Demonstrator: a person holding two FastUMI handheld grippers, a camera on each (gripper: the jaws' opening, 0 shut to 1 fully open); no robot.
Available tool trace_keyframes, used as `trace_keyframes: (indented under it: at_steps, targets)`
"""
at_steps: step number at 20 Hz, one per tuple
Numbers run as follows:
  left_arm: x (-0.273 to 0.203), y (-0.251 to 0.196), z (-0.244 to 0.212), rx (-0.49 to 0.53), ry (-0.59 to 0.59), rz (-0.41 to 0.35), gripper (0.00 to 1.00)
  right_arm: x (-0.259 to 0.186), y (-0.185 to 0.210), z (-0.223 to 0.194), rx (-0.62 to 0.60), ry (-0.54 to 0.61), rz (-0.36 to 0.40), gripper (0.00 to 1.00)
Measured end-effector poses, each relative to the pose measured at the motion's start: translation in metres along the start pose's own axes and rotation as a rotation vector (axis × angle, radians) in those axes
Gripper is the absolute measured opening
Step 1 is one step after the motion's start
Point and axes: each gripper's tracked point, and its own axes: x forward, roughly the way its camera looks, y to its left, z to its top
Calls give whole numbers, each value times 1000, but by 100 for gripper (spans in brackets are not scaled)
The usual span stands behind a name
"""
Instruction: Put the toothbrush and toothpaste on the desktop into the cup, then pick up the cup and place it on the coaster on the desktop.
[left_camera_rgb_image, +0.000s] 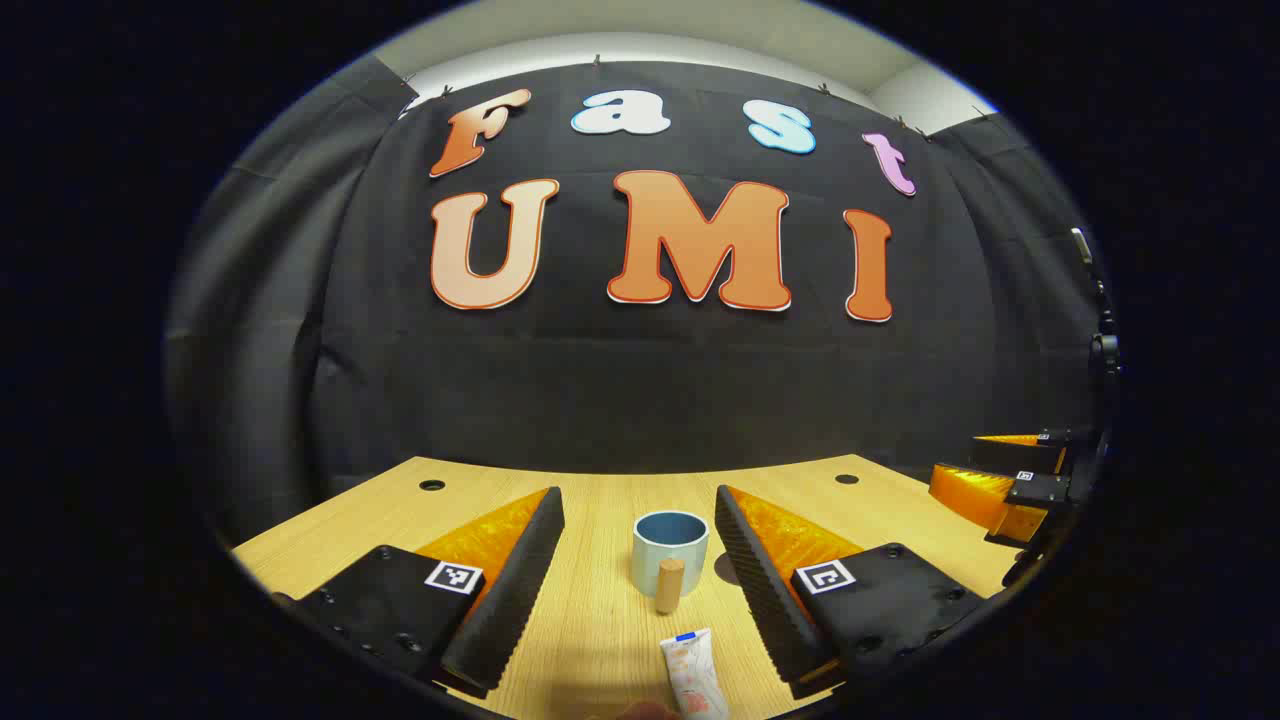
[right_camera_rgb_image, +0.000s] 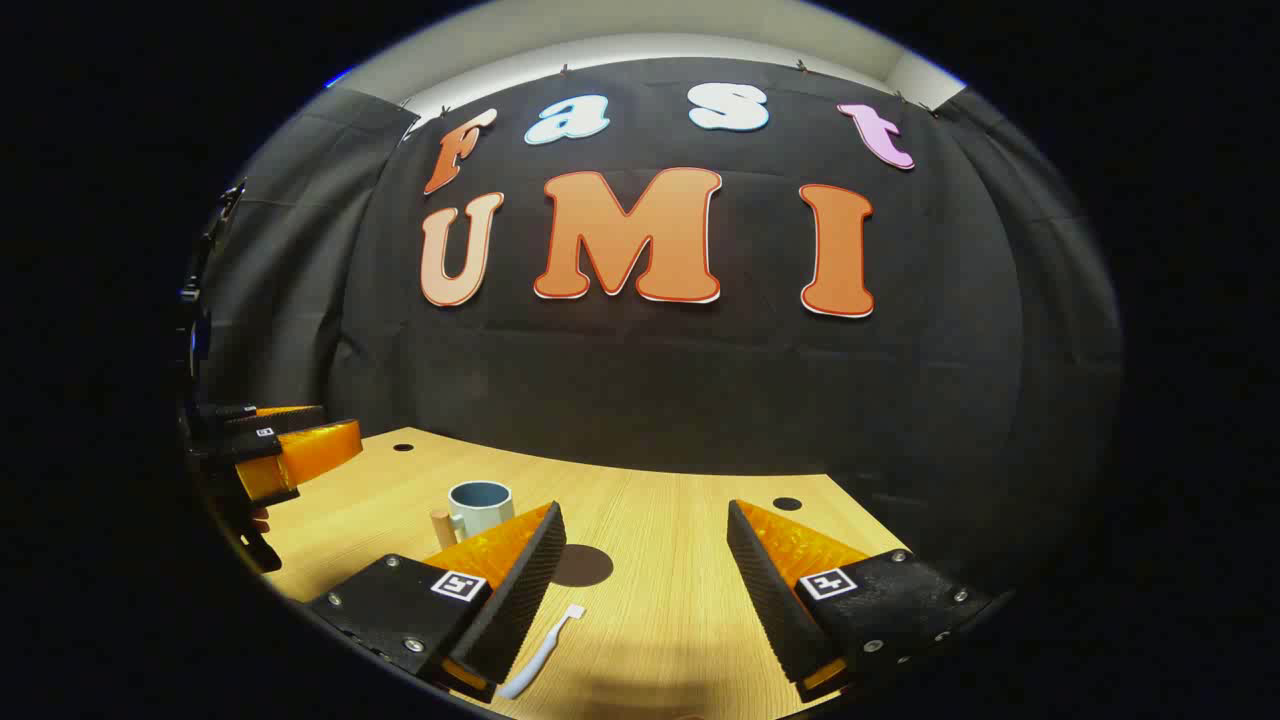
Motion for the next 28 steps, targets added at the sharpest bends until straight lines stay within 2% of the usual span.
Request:
trace_keyframes:
  at_steps: [7, 13, 19, 28]
  targets:
    - [-1, -16, 8, 14, -19, -43, 98, 1, 8, -7, 45, 46, 47, 98]
    - [-1, -24, 3, 10, 1, -59, 98, 2, 14, -14, 37, 79, 63, 98]
    - [1, -35, -36, -22, 159, -87, 99, 1, 27, -40, 43, 186, 106, 98]
    - [-5, -36, -105, -57, 413, -72, 99, -1, 37, -82, 103, 380, 143, 98]
